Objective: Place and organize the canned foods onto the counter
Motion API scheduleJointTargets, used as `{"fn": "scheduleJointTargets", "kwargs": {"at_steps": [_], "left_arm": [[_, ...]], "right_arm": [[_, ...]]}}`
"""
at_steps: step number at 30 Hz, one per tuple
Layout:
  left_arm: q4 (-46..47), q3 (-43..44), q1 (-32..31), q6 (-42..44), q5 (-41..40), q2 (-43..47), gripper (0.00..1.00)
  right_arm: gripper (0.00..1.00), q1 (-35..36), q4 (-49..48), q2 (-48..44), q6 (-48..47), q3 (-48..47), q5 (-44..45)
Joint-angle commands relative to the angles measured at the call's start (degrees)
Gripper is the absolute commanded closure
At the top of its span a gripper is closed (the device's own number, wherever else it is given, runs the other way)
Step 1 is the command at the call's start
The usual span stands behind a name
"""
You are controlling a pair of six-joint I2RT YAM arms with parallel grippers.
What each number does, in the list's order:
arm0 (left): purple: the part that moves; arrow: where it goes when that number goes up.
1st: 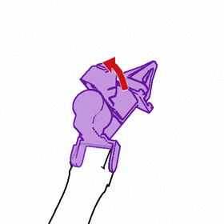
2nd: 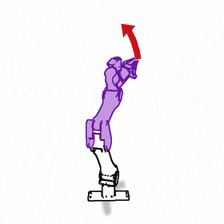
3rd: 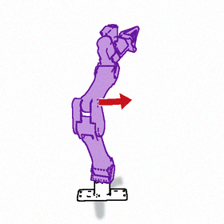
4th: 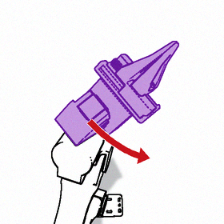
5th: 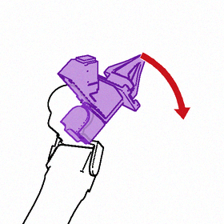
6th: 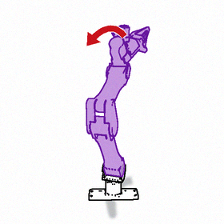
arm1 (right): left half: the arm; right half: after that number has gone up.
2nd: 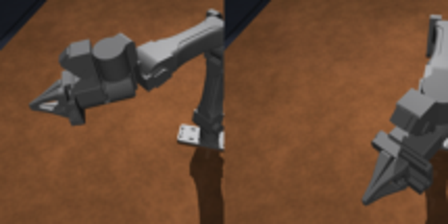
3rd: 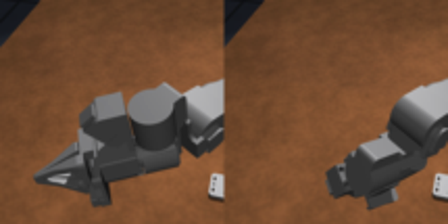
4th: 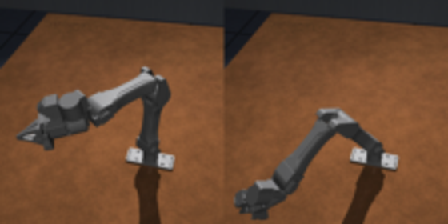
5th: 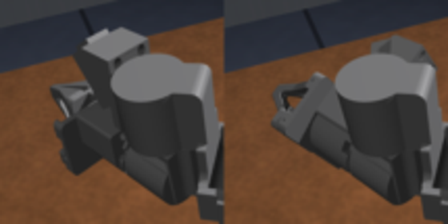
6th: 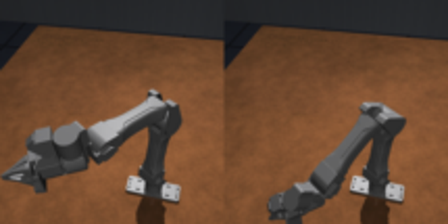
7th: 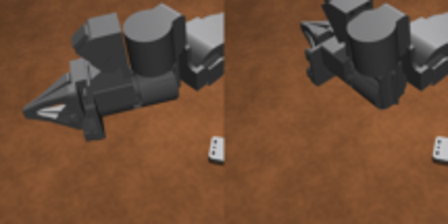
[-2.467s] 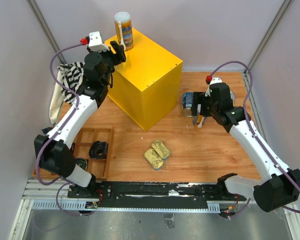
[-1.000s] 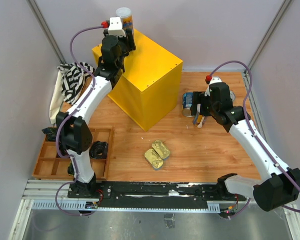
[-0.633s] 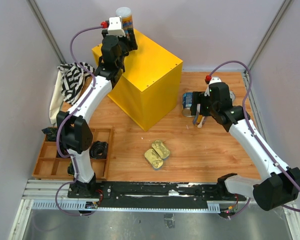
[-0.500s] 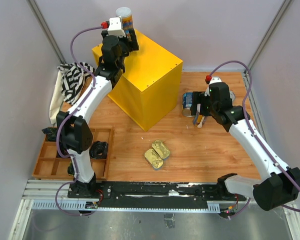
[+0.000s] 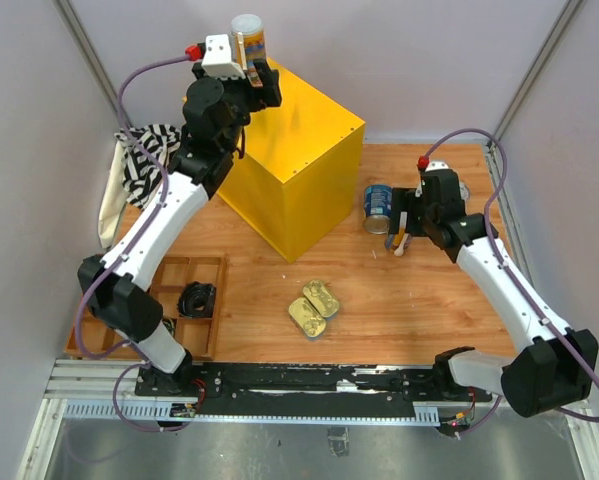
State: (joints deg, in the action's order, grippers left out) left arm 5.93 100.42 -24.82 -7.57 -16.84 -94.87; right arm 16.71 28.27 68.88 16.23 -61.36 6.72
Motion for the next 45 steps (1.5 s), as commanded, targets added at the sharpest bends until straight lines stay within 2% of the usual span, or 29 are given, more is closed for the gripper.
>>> {"fn": "scheduleJointTargets", "kwargs": {"at_steps": [1, 9, 19, 27, 33, 39, 45], "left_arm": [[-0.75, -5.38, -1.89, -0.73, -0.33, 6.65, 0.05], [-3.15, -14.64, -8.11, -0.22, 0.64, 16.77, 0.05], [-2.13, -31.12, -20.01, 0.61, -0.59, 30.18, 0.08], [-0.80, -41.98, -28.86, 0.62, -0.08, 35.41, 0.10], [0.92, -47.15, -35.44, 2.45, -0.64, 35.77, 0.10], [3.06, -50.52, -38.42, 1.87, -0.31, 35.90, 0.10], [5.61, -54.70, -40.61, 3.26, 0.63, 36.15, 0.10]], "right_arm": [[0.13, -1.13, -2.06, 2.48, -1.08, 0.71, 1.42], [0.13, -1.96, -4.36, 7.27, -2.09, 1.15, 1.98], [0.15, -3.05, -5.91, 12.40, -3.04, -0.55, 1.69], [0.18, -3.12, -7.53, 12.43, -4.56, -0.18, 1.74], [0.27, -3.11, -9.10, 11.30, -7.40, 1.17, 0.14], [0.45, -3.00, -9.02, 8.86, -8.80, 3.08, -1.66], [0.51, -2.13, -7.47, 5.69, -8.44, 5.37, -4.33]]}}
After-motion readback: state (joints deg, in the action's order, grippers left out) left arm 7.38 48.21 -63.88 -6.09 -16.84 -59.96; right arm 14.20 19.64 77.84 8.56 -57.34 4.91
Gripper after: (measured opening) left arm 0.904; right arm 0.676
